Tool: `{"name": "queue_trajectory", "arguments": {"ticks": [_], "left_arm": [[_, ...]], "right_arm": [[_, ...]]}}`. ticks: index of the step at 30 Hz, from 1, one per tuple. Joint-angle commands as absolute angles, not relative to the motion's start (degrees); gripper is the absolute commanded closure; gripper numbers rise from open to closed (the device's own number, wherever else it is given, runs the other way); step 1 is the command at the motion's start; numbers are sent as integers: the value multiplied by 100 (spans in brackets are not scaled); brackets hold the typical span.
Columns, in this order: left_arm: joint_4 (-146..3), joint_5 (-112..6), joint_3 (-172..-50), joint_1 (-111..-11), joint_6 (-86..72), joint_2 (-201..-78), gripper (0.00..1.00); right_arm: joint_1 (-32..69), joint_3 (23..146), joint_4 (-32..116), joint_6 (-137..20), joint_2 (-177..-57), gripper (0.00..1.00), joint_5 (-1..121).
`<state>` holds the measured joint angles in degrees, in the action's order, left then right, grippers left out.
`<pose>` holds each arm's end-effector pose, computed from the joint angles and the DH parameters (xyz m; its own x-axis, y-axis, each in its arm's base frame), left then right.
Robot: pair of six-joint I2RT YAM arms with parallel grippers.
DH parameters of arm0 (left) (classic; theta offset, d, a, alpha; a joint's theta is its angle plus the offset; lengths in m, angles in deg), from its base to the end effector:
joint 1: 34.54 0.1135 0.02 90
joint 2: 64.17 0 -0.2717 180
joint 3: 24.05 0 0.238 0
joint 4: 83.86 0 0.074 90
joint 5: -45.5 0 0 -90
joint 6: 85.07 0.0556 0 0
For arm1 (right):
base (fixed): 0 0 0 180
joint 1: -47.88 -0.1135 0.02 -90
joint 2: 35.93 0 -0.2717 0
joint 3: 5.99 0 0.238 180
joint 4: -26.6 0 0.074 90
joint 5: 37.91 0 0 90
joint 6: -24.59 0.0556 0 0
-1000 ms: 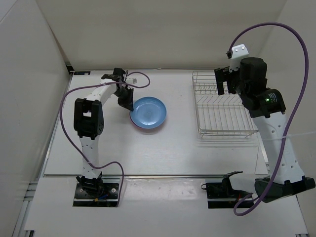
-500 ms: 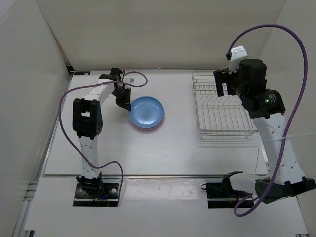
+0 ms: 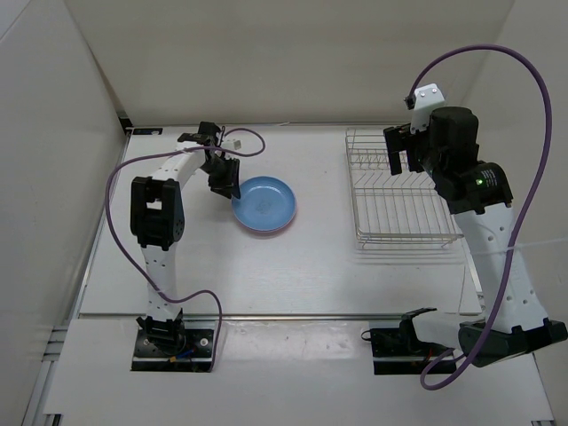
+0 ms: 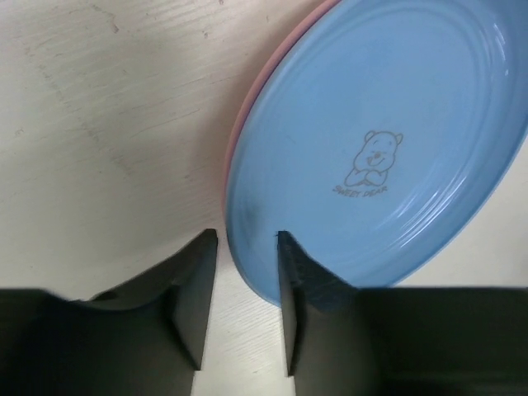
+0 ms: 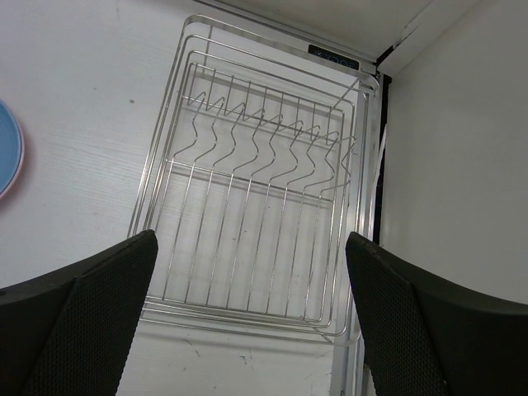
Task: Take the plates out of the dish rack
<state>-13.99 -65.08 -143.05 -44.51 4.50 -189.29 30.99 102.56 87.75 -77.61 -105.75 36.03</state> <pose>0.4334 -0.0960 0.1881 -0.9574 0.1612 -0.2395 0.2387 0.9085 -0.3429 0.2243 0.0520 0.4688 -0.3494 -0.3183 -0.8812 -0.1108 0.9480 -0.2985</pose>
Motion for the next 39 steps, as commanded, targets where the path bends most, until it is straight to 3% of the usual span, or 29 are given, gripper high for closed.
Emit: {"name": "queue_trajectory", "arguments": {"ticks": [1, 7, 10, 14, 21, 31, 39], "left_arm": [[-1450, -6744, -14456, -4482, 457, -18766, 52], [-1397, -6736, -14569, -4534, 457, -18661, 31], [-1397, -6517, -14570, -4535, 457, -18599, 0], [-1186, -6393, -14711, -4403, 457, -18205, 0], [-774, -5656, -14369, -3841, 641, -16465, 0], [-773, -5900, -12129, -1199, 1519, -13690, 0], [-483, -6445, -11521, 254, 2268, -12728, 0]], "right_arm": [[3109, 10274, 8655, -7771, -10439, 2, 3662], [3109, 10274, 8655, -7771, -10439, 2, 3715], [3109, 10274, 8708, -7771, -10439, 2, 3715], [3161, 10144, 8708, -7719, -10439, 2, 3715], [3934, 9783, 8480, -7297, -10378, 0, 4004], [5918, 8447, 8374, -7392, -9842, 0, 4618], [7748, 7717, 8374, -7604, -9472, 0, 5945]]}}
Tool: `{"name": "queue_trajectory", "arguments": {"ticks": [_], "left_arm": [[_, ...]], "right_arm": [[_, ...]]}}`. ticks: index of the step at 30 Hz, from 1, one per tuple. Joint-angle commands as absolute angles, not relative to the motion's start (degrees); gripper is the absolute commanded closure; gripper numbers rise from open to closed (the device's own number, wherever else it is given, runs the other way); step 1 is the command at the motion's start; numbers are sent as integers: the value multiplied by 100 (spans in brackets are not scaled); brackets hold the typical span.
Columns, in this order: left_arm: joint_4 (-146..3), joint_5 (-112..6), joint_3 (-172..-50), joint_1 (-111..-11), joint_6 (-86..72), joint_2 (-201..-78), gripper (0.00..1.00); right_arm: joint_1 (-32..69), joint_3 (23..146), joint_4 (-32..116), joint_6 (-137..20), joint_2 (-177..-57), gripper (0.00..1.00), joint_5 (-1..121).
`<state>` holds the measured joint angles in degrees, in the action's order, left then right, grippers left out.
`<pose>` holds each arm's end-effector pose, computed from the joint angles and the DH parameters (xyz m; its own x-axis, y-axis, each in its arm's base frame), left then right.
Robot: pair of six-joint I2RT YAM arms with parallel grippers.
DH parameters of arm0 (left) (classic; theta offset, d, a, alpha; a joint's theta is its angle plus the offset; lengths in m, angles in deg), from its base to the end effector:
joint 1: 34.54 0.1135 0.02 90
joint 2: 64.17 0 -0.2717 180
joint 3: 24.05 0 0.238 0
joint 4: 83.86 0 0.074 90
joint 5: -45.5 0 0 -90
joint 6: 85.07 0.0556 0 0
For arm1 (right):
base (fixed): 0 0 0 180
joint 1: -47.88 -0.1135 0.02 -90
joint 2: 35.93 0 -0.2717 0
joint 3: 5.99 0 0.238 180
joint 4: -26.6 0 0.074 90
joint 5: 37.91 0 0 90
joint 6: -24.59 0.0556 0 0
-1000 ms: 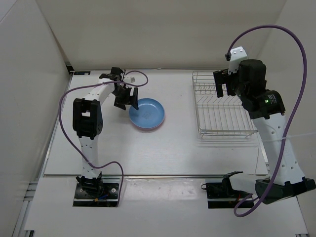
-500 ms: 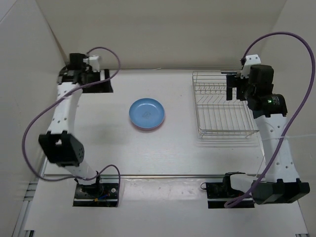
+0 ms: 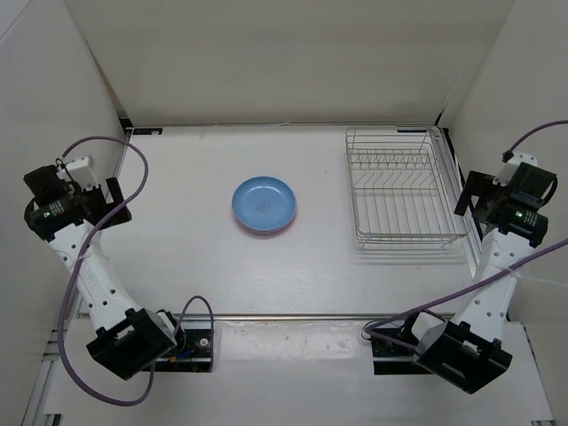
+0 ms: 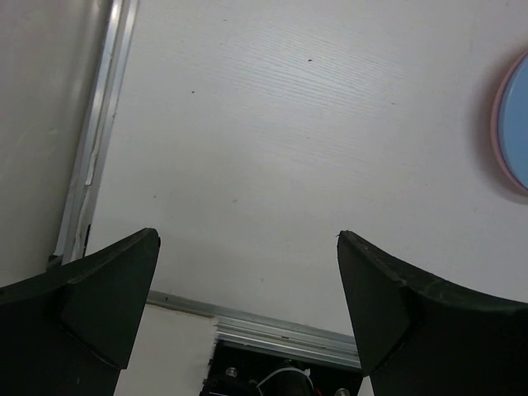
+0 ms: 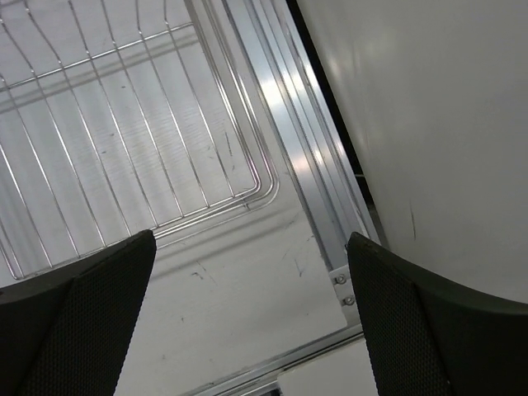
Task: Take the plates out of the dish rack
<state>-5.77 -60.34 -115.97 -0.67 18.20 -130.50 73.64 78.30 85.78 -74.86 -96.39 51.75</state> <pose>0.1772 0.1006 0.3640 -0.7325 -0.2257 -0.6422 -0.2363 0.9691 -0.0710 0.1885 -0.0913 0.3711 -0.5861 0.1005 -0.8040 0.3474 0.9276 -0.1373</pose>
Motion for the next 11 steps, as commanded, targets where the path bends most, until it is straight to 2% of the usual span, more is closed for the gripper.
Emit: {"name": "queue_trajectory", "arguments": {"ticks": [1, 5, 11], "left_arm": [[-353, -6524, -11520, 369, 2320, -12658, 0], [-263, -6876, -11451, 852, 2488, -12658, 0], [-316, -7069, -11397, 976, 2540, -12719, 0]], "right_arm": [[7915, 7638, 8426, -7656, -9472, 0, 6043], [8136, 7585, 8488, -7710, -9367, 0, 6184], [8136, 7717, 8655, -7710, -9315, 0, 6307]]}}
